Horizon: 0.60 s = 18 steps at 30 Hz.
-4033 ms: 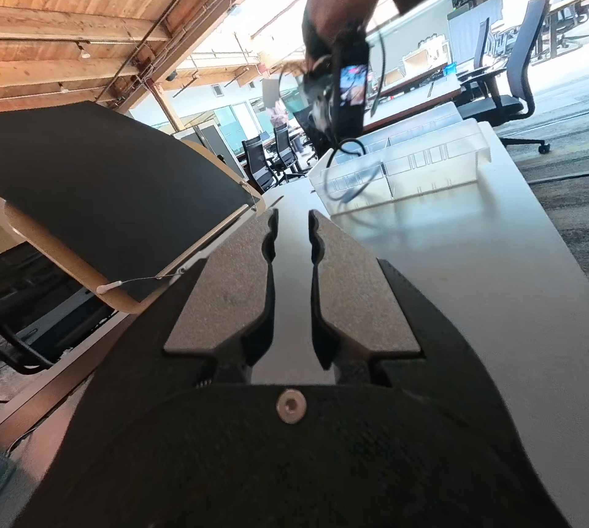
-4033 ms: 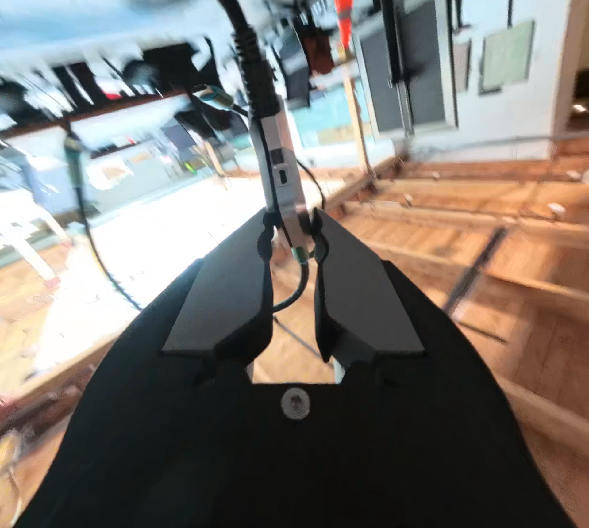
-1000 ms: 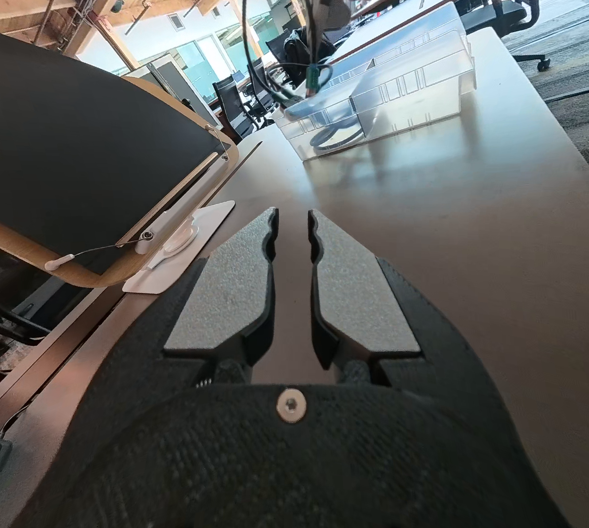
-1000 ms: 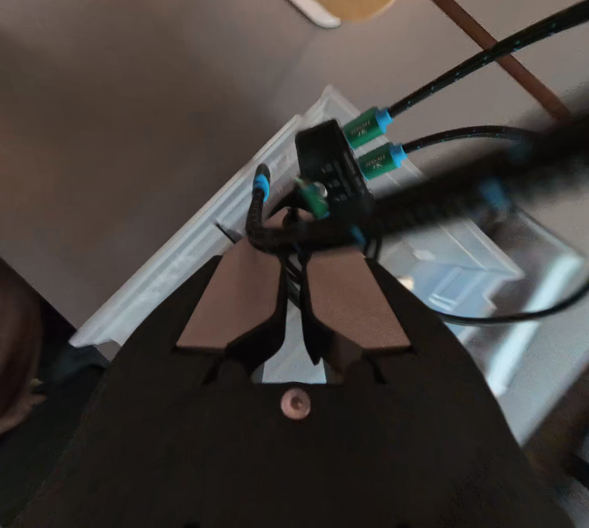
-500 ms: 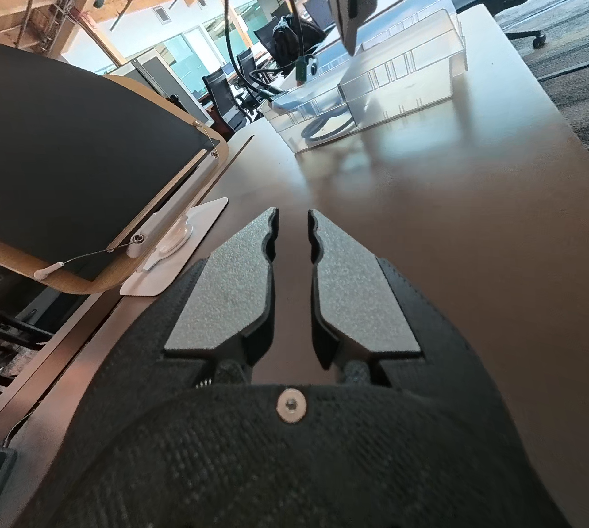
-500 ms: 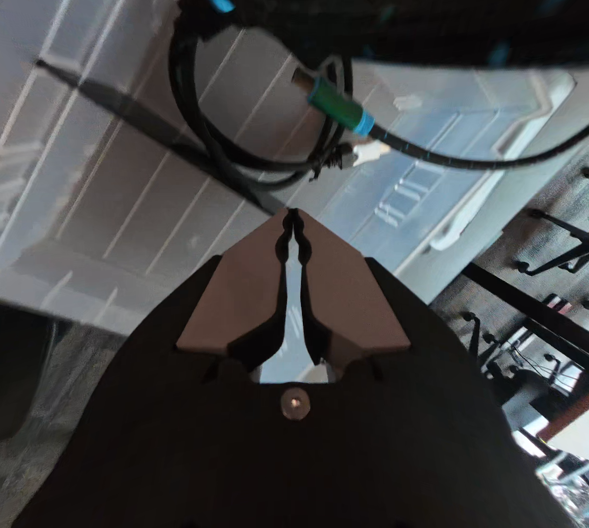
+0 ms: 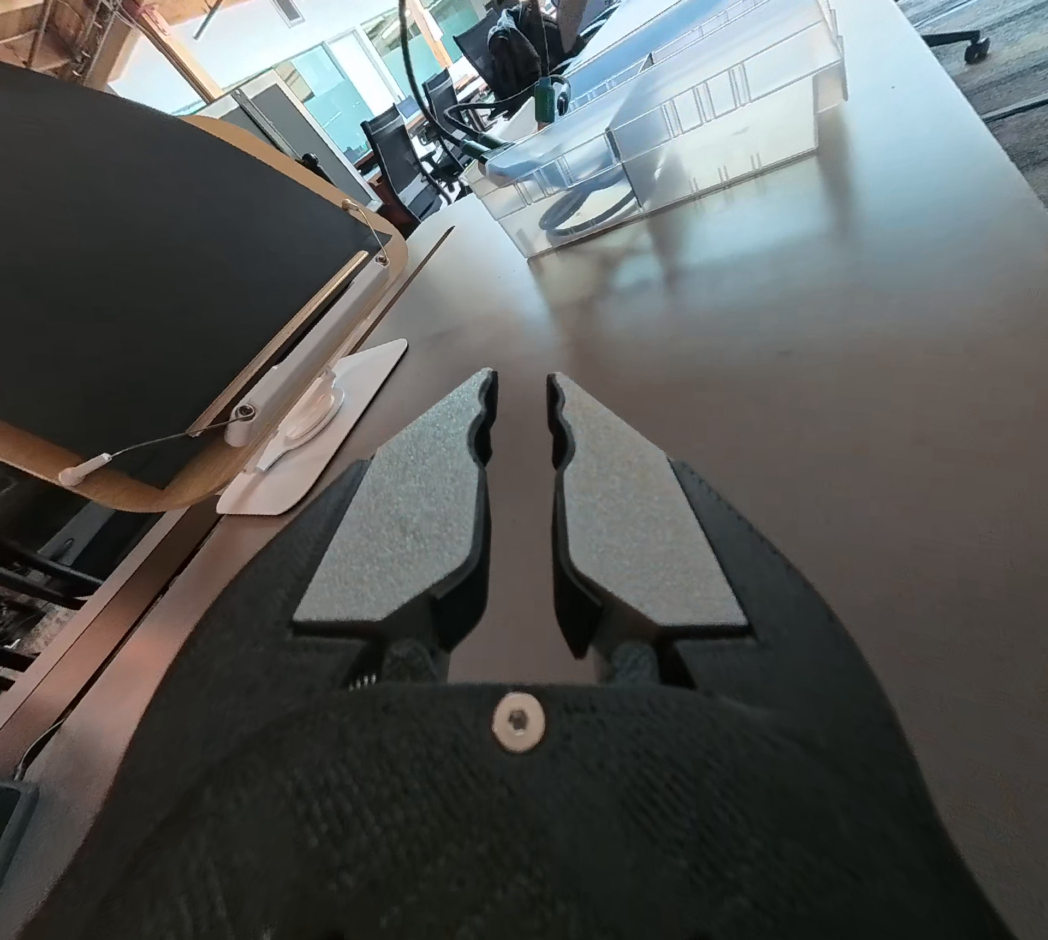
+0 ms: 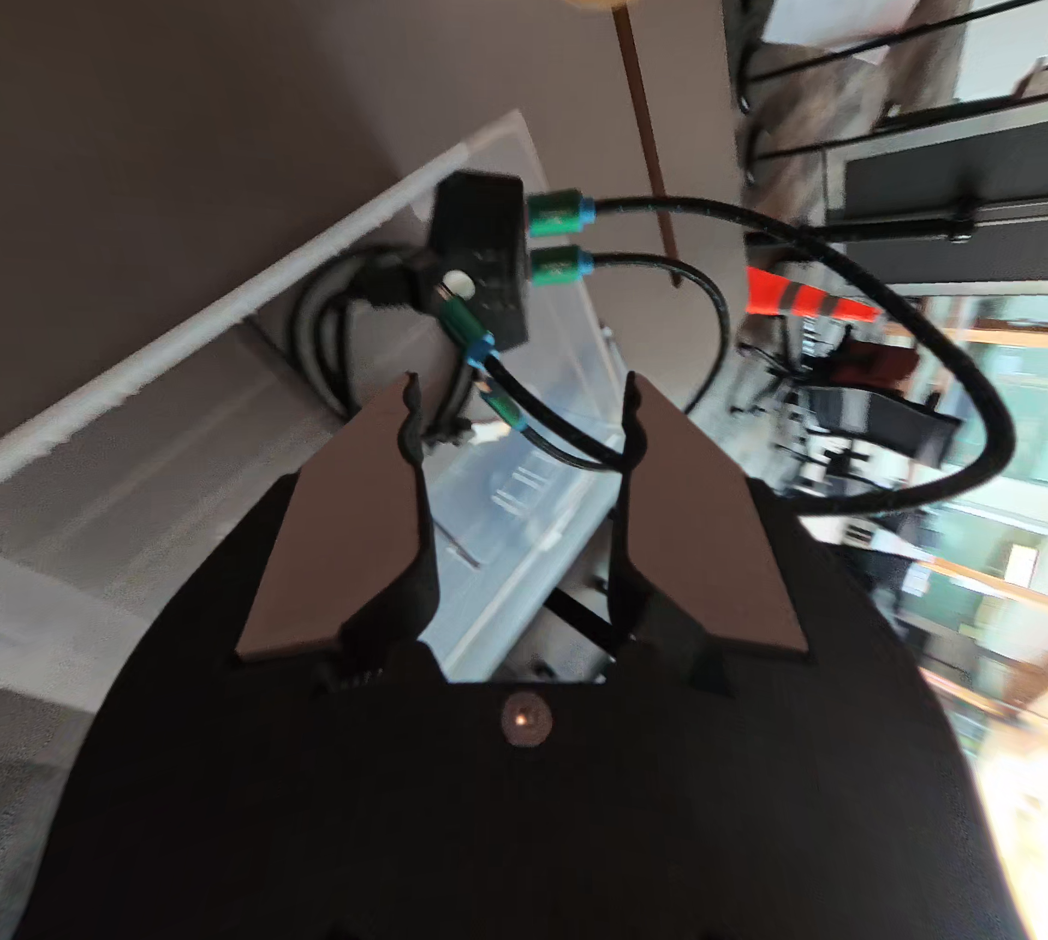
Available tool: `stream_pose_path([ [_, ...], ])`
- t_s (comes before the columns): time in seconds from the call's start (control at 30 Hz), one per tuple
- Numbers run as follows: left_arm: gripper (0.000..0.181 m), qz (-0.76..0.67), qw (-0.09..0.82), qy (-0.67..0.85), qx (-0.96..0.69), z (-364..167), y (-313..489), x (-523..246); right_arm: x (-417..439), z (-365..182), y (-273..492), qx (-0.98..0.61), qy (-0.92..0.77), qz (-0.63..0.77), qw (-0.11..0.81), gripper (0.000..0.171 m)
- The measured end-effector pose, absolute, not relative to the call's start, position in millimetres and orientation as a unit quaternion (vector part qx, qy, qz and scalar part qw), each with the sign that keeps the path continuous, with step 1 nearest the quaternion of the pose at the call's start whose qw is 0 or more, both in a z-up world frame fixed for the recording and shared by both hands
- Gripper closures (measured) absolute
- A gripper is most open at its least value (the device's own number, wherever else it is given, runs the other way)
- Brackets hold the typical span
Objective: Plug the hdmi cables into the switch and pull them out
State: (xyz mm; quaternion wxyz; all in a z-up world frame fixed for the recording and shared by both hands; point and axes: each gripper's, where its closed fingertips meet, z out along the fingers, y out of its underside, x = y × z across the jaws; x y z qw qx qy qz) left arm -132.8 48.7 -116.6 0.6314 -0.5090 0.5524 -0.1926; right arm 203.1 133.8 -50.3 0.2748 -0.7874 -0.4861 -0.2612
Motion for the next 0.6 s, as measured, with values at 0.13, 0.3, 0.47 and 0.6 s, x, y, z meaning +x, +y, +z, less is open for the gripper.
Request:
stream_pose_path([
  [0.13, 0.166, -0.195, 0.631, 0.549, -0.512, -115.6, 50.0, -134.0, 252.8, -87.2, 148.0, -0.772, -0.514, -0.339, 0.157, 0.111],
  [0.3, 0.167, -0.199, 0.634, 0.551, -0.505, -112.6, 46.5, -132.6, 296.2, -128.2, 154.7, -0.789, -0.502, -0.345, 0.083, 0.103],
  [0.47, 0.167, -0.199, 0.635, 0.551, -0.505, -111.7, 46.4, -133.1, 299.5, -141.1, 166.6, -0.798, -0.488, -0.34, 0.096, 0.143],
  [0.6, 0.167, -0.201, 0.634, 0.549, -0.506, -110.9, 46.4, -132.9, 272.9, -155.6, 157.4, -0.859, -0.442, -0.241, 0.09, 0.156],
])
